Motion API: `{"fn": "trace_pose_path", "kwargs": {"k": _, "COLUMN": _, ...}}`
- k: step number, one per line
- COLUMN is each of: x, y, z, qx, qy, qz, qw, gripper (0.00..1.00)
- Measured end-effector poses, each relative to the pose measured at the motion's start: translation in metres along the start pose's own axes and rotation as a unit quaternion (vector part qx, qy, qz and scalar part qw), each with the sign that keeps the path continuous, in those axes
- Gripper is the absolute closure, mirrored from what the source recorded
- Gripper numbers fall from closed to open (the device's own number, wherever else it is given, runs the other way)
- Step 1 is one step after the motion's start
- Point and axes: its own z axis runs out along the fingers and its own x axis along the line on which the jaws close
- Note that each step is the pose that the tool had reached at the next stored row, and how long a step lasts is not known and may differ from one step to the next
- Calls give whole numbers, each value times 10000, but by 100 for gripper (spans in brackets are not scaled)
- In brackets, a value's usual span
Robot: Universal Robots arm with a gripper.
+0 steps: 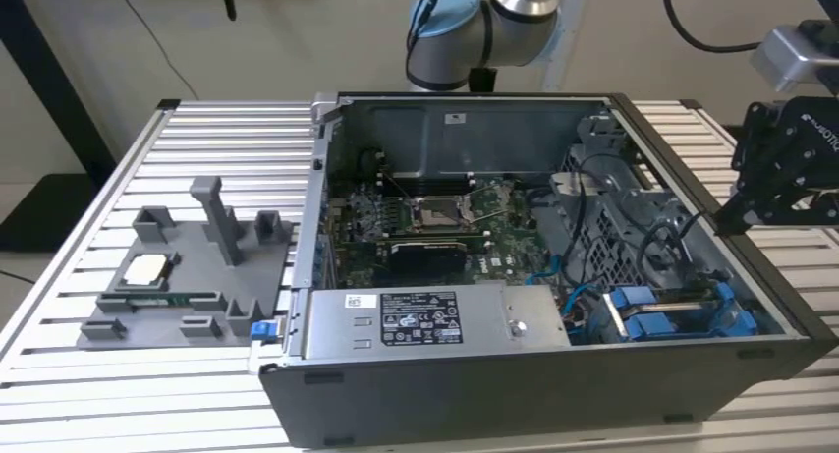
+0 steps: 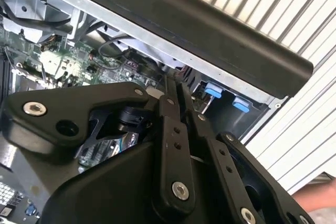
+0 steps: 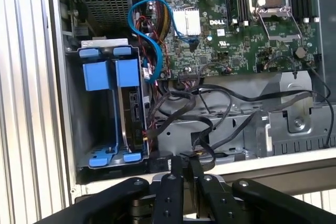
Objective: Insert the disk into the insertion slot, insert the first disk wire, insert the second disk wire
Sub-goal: 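Insert the second disk wire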
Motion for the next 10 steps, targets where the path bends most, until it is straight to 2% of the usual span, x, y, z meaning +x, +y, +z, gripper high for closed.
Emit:
{"fn": "trace_pose_path", "kwargs": {"k": 2, "x": 2, "y": 8, "z": 1, "qx": 0, "qy": -1, "qz": 1, "qw": 10000, "gripper": 82}}
{"fn": "trace_pose_path", "kwargs": {"k": 5, "x": -1, "y": 31, "z": -37, "qx": 0, "qy": -1, "qz": 0, "qw": 10000, "gripper": 84}}
{"fn": "trace_pose_path", "kwargs": {"k": 10, "x": 6, "y": 160, "z": -92, "qx": 32, "qy": -2, "qz": -9, "qw": 10000, "gripper": 84}}
